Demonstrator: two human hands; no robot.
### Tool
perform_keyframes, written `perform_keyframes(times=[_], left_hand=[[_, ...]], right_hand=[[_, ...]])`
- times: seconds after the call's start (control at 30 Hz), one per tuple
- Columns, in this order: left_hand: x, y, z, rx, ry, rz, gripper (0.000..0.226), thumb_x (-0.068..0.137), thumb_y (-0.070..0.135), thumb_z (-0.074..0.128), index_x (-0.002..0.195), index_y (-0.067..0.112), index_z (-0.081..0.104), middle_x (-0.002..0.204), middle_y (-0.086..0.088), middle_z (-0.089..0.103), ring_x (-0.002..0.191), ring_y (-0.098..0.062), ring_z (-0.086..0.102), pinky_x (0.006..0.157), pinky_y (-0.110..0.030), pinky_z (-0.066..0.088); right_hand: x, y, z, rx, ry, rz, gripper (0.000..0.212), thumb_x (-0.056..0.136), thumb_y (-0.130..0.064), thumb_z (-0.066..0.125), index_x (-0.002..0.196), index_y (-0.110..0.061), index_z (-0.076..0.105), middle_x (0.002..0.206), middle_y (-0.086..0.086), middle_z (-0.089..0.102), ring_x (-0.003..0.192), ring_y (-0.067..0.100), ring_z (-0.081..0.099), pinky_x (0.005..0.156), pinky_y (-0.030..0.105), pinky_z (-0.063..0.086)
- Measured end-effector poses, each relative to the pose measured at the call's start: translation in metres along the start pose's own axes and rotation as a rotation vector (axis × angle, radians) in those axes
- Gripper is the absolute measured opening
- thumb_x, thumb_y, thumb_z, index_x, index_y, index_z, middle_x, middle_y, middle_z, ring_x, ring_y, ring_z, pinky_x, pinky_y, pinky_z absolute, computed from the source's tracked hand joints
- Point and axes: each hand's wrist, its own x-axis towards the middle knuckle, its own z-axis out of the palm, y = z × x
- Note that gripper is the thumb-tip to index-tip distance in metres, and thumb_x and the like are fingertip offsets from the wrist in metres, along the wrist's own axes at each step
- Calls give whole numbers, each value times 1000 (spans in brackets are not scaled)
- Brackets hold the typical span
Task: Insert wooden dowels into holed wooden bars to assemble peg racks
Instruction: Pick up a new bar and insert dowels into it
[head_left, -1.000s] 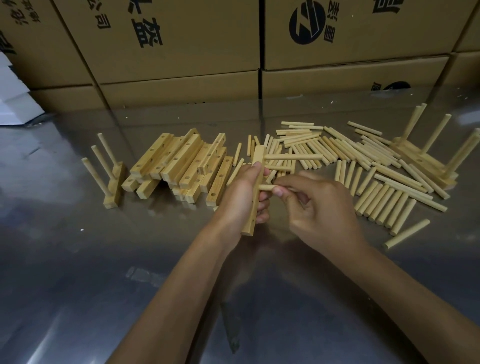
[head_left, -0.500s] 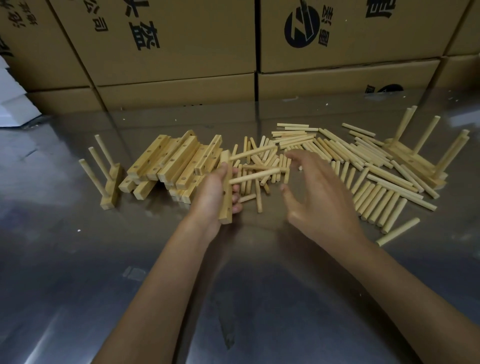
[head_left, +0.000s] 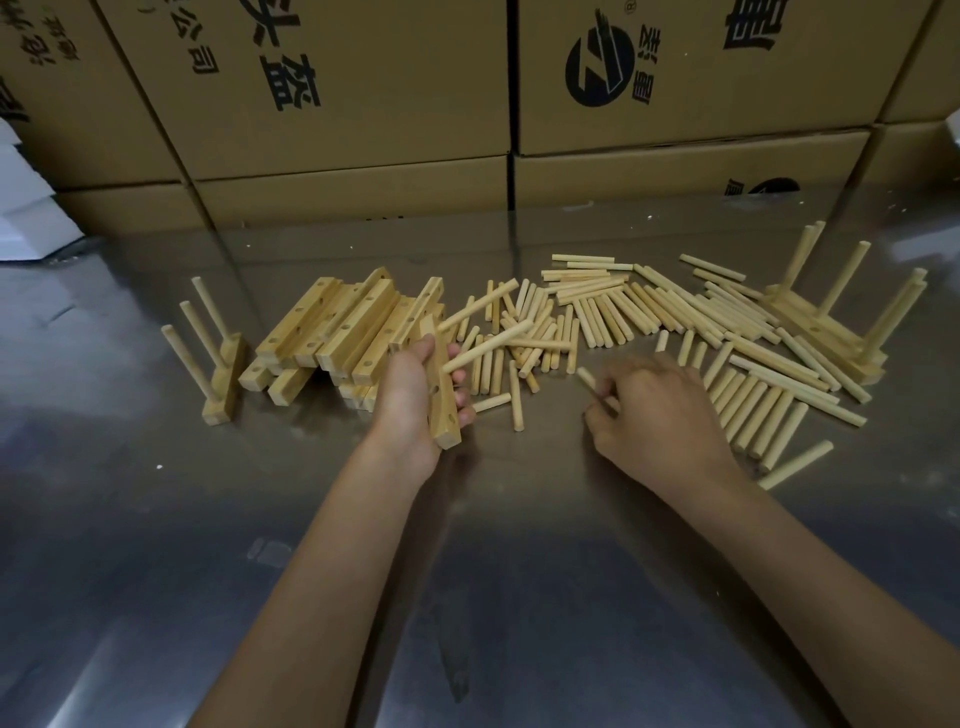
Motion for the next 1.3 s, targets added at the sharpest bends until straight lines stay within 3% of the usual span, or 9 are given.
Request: perform_keyframes(times=[0.1,0.2,0.3,0.37,0.5,0.8,1.1,1.2,1.3], left_hand=[[0,0,1,-1,5,-1,31,104,34,39,92,14,59,59,2,47,45,-12,38,37,-21,32],[-1,-1,1,-25,-8,-3,30,103,34,41,93,13,60,60,1,47,46,-12,39,38,-21,32],[-2,-2,2,-49,-45,-5,29,103,35,41,99,12,59,63,0,46,47,-13,39,38,-22,33],[-3,-2,3,-43,-56,10,29,103,35,41,102,11,58,62,0,45,46,-13,38,38,-22,32],[-6,-5,7,15,-59,38,33,103,37,44,98,11,63,61,0,49,47,-12,44,44,-24,39],[-14,-7,12,-17,-85,61,29,104,33,46,105,8,62,71,-4,52,61,-13,48,62,-27,38],[-19,-16,18,97,-74,186,33,104,40,46,109,17,69,68,1,56,62,-12,50,63,-29,42],[-19,-15,18,100,-87,254,35,105,41,44,113,18,69,67,4,55,55,-8,49,55,-24,42],[-20,-16,18,111,-57,308,34,105,41,44,113,20,69,66,6,55,54,-7,48,51,-21,42]], right_hand=[[1,1,1,36,-6,68,25,91,-34,62,102,-11,61,100,7,60,103,25,51,89,38,43],[1,3,0,31,-11,12,17,94,-30,59,97,-14,63,100,3,57,103,22,49,89,37,43],[-4,-7,-3,204,-21,-165,1,96,-22,54,95,-23,54,84,-6,56,80,9,53,67,23,39],[-9,-19,-6,441,-82,-271,8,97,-16,53,99,-23,53,79,-8,59,66,3,53,57,15,35],[-19,-41,-4,482,42,-471,22,94,-15,54,109,-25,67,98,-18,66,90,-1,53,82,20,30],[-19,-39,-3,476,85,-603,25,88,-9,58,106,-21,70,91,-8,62,85,15,49,77,37,44],[-18,-38,-7,498,60,-607,27,86,-1,59,100,-20,73,87,-16,62,83,8,46,80,22,36],[-19,-38,-8,543,62,-541,25,88,-5,57,100,-18,74,88,-20,61,81,5,45,76,19,35],[-22,-41,-6,550,41,-510,25,89,-6,56,102,-18,74,93,-13,68,84,11,53,74,29,45]])
